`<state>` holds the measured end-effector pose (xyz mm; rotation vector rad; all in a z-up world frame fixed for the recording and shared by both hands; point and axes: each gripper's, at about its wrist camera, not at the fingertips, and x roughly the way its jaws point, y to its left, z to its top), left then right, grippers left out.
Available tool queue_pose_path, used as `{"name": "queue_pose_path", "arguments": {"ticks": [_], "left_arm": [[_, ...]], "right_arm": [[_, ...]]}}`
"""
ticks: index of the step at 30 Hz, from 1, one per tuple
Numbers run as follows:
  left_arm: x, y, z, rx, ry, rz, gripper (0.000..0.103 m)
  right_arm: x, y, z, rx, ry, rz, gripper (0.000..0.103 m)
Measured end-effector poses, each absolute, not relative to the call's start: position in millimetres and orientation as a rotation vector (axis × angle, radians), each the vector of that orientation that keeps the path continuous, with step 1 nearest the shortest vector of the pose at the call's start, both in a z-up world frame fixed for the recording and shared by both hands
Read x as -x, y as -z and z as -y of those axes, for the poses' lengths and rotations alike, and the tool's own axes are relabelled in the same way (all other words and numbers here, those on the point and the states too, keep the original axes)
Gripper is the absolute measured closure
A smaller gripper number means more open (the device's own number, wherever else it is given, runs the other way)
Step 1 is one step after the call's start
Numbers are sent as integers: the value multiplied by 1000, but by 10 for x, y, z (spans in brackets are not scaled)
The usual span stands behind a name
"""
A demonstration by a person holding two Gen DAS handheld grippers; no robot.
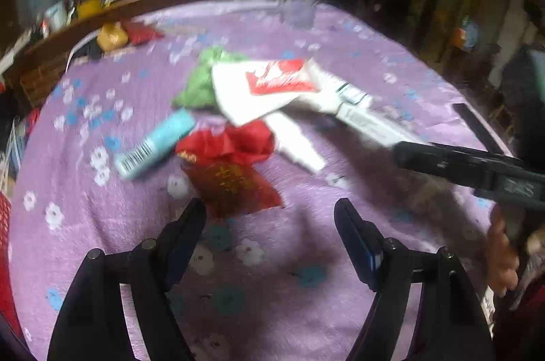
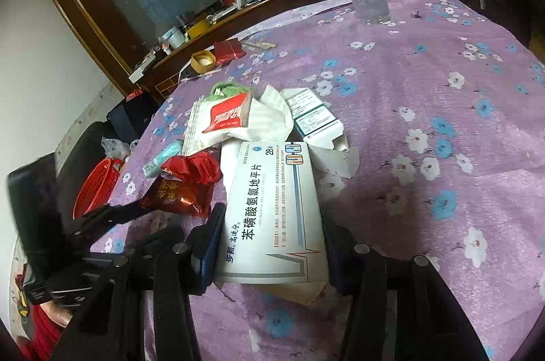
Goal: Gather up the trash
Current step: 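Grasp the white medicine box with the right tool, then grasp the red-gold candy wrapper with the left tool while the right holds the box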
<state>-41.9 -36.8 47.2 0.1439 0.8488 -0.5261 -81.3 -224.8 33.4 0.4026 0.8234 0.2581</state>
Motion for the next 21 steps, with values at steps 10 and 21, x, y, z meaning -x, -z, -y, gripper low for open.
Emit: {"name": "queue_pose_path", "arguments": {"ticks": [10, 21], "left_arm": [[113, -445, 223, -177, 440, -860, 24], [91, -242, 375, -252, 487, -910, 32]], "right_arm": [[855, -315, 2279, -422, -262, -821, 48], [874, -316, 2247, -421, -283, -816, 48]]}}
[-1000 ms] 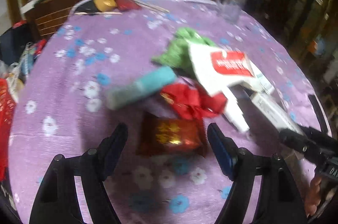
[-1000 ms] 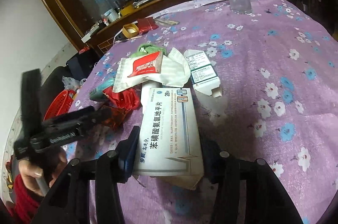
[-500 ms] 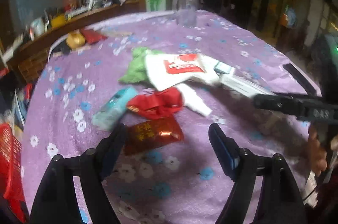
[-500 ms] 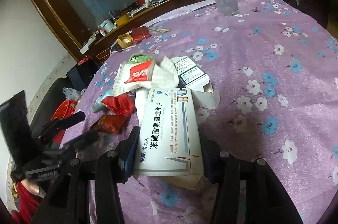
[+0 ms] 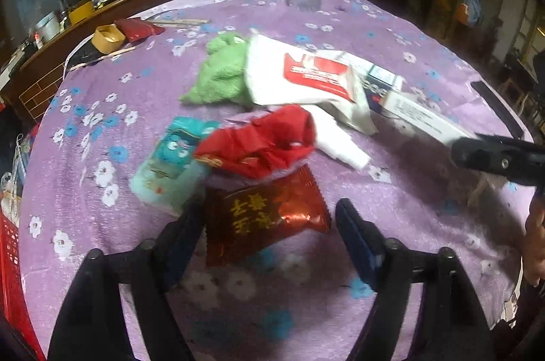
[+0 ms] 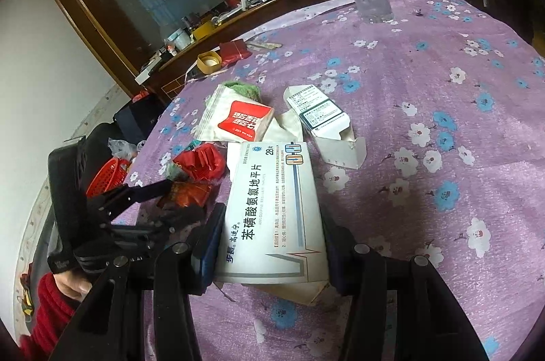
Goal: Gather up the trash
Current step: 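Grasp the red-gold candy wrapper with the left tool while the right holds the box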
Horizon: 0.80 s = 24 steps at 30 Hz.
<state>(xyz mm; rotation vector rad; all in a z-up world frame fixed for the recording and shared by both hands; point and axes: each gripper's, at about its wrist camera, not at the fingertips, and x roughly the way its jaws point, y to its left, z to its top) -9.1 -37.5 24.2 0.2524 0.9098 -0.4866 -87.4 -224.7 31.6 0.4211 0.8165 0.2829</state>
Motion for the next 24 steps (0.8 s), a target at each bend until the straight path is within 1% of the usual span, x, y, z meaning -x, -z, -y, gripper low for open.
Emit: {"name": "queue_pose_path", "arguments": {"ticks": [6, 10, 13, 16, 24], "left_arm": [[56, -291, 429, -230, 383, -901, 33], [15, -215, 460, -248, 376, -913, 33], [46, -182, 488, -262, 374, -904, 41], [119, -191, 497, -259, 370, -879, 47], [398, -366, 399, -170, 413, -817, 48]], "right_arm": [[845, -251, 2306, -418, -267, -840, 48], [835, -214, 2364, -437, -259, -847, 48], [825, -239, 2383, -446, -253, -837, 48], [831, -300, 2372, -442, -242, -825, 48], [908, -422, 2234, -386, -231, -813, 48]]}}
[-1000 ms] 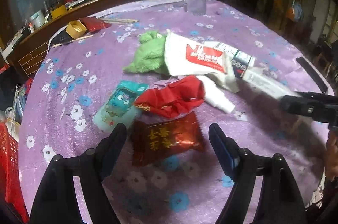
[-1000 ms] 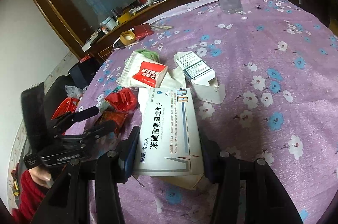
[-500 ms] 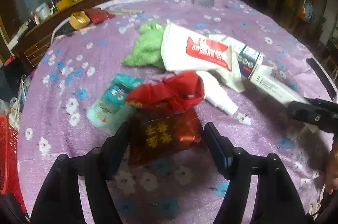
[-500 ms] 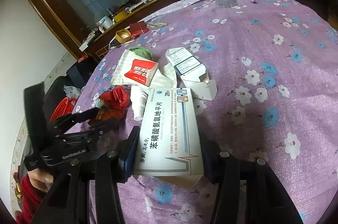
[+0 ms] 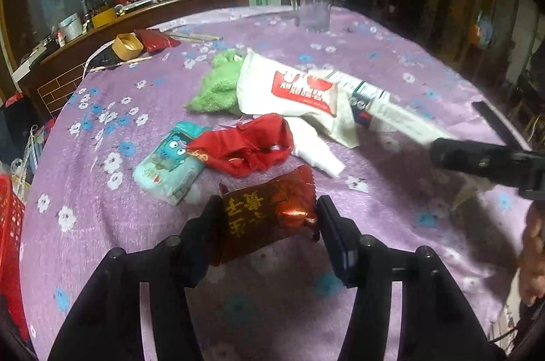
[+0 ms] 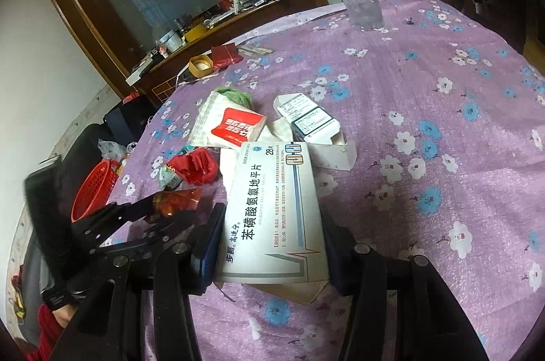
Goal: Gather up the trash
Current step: 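Grasp the red-gold candy wrapper with the left tool while the right holds the box, then hold the candy wrapper in the left tool and the medicine box in the right tool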
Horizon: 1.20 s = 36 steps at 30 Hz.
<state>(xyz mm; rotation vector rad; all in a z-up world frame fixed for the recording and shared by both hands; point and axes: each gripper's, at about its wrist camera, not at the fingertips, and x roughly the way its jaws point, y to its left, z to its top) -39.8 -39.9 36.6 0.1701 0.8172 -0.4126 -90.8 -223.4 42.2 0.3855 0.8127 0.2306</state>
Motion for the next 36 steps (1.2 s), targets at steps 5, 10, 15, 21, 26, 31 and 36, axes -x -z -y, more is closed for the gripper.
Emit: {"name": "queue_pose_path", "arguments": {"ticks": [5, 10, 15, 21, 26, 31, 36], "left_arm": [[521, -434, 215, -122, 352, -758, 48], [619, -491, -24, -68, 285, -718, 48], [646, -447, -138, -76, 247, -709, 48], [667, -416, -144, -83, 239, -697, 48], [698, -401, -85, -106, 248, -684, 48], [712, -400, -87, -103, 250, -673, 48], [726, -411, -102, -98, 254, -663, 48]], "right_arm": [[864, -423, 2045, -321, -196, -792, 48], [817, -446, 1832, -313, -225, -775, 48], [744, -410, 1689, -308, -237, -772, 48], [698, -277, 1631, -296, -221, -797, 48], [726, -238, 1668, -304, -209, -802, 48], [767, -262, 1710, -300, -200, -798, 48], [830, -300, 1756, -299, -187, -789, 48]]}}
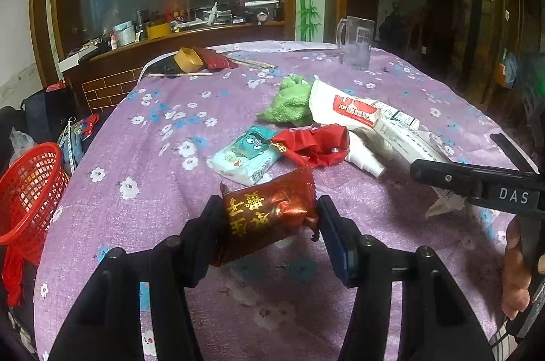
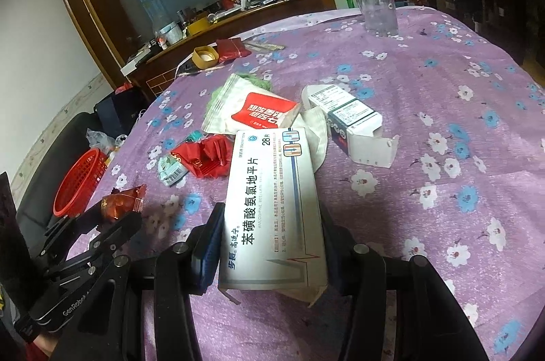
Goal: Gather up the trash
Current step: 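Hold the candy wrapper in the left tool and the medicine box in the right tool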
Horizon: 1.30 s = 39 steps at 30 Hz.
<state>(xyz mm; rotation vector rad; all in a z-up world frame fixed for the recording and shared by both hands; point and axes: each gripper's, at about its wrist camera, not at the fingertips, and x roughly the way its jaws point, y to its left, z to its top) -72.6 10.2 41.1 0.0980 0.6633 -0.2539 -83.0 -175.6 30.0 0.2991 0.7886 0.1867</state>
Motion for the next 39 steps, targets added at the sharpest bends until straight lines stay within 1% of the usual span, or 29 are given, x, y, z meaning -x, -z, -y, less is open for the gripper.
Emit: {"name": "queue_pose_path", "arguments": {"ticks": [14, 39], "left_arm": [[779, -440, -147, -79, 234, -640, 48], [755, -427, -176, -71, 171, -652, 47]], "right_arm": [[1055, -489, 1747, -272, -168, -752, 48], [1136, -534, 1648, -241, -182, -748, 48]]}}
